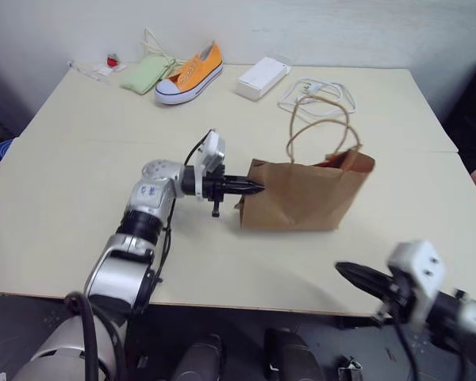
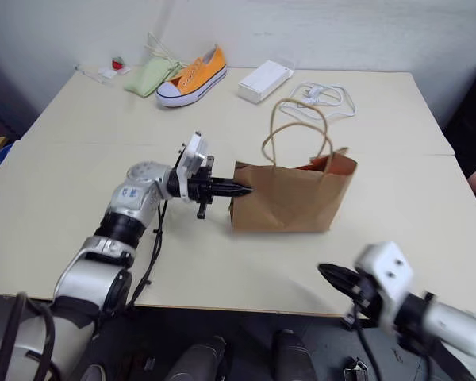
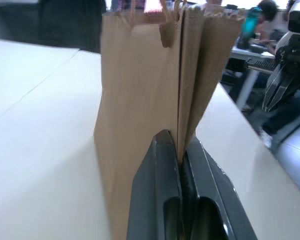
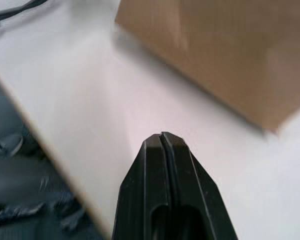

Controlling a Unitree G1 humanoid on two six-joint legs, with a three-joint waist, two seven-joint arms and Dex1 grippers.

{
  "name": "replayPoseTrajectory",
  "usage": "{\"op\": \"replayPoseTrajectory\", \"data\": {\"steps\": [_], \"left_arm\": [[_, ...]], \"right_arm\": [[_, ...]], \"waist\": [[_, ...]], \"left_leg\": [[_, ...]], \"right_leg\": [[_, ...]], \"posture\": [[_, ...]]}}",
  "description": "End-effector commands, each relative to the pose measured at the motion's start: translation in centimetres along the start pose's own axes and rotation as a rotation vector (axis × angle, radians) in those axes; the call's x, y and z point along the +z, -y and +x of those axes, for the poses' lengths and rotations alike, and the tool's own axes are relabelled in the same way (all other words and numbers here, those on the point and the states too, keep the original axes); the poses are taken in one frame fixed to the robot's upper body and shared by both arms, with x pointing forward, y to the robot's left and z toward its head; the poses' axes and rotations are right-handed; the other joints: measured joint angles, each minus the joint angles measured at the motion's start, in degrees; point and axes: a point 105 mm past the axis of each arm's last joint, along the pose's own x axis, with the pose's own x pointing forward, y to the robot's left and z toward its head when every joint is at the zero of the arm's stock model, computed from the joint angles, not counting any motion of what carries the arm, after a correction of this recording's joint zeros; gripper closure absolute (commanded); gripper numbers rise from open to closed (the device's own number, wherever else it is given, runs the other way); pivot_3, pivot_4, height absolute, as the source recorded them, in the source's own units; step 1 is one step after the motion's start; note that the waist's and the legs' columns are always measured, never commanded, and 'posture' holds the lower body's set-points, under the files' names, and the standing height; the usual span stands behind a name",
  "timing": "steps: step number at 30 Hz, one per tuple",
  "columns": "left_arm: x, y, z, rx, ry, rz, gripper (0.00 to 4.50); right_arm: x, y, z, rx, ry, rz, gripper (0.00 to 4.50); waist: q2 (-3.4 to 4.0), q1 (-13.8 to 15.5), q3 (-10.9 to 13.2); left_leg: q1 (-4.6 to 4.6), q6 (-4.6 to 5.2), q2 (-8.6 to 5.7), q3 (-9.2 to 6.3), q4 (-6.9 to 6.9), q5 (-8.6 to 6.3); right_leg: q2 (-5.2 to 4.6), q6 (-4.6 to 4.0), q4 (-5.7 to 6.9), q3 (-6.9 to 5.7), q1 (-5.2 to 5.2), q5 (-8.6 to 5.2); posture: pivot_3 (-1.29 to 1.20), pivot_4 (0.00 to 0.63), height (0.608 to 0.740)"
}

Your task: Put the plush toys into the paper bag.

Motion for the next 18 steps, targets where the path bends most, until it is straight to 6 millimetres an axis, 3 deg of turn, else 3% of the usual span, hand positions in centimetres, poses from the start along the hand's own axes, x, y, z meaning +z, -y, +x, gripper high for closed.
{"op": "replayPoseTrajectory", "data": {"steps": [1,8,11,14,18], "left_arm": [[-1.4,0.1,0.7,-0.046,-0.075,0.032,4.45],[-2.7,0.0,0.0,-0.052,-0.149,-0.053,4.45],[-1.6,0.2,-2.0,-0.053,-0.150,-0.067,3.82],[-0.3,0.2,-4.5,0.009,-0.148,-0.055,3.02],[1.3,2.1,-8.1,0.055,-0.188,-0.056,1.79]], "right_arm": [[2.1,1.4,-2.1,-0.114,0.068,-0.059,4.50],[3.8,5.2,-3.9,-0.268,0.123,-0.106,4.50],[3.2,6.0,-3.5,-0.237,0.069,-0.100,4.50],[3.5,6.1,-3.2,-0.137,0.072,-0.074,3.91],[4.7,6.5,-3.5,-0.009,0.072,-0.075,2.60]], "waist": [[-0.13,-0.69,0.04],[-0.25,-1.29,0.11],[-0.24,-1.50,0.11],[-0.23,-1.43,0.12],[-0.21,-1.46,0.12]], "left_leg": [[0.11,0.02,0.02,0.10,-0.04,-0.01],[0.40,0.04,0.06,0.07,-0.12,-0.02],[0.40,0.03,0.08,0.07,-0.15,-0.02],[0.34,0.02,0.11,0.05,-0.16,-0.01],[0.33,0.02,0.12,0.01,-0.15,-0.02]], "right_leg": [[0.01,0.02,0.01,0.03,0.05,0.01],[-0.02,0.03,-0.01,0.18,0.32,0.02],[-0.01,0.03,0.00,0.19,0.29,0.02],[-0.01,0.02,0.01,0.18,0.22,0.01],[-0.02,0.02,0.01,0.18,0.22,0.01]], "posture": [[0.00,0.150,0.740],[0.00,0.150,0.740],[0.00,0.150,0.740],[0.00,0.150,0.740],[0.00,0.150,0.740]]}}
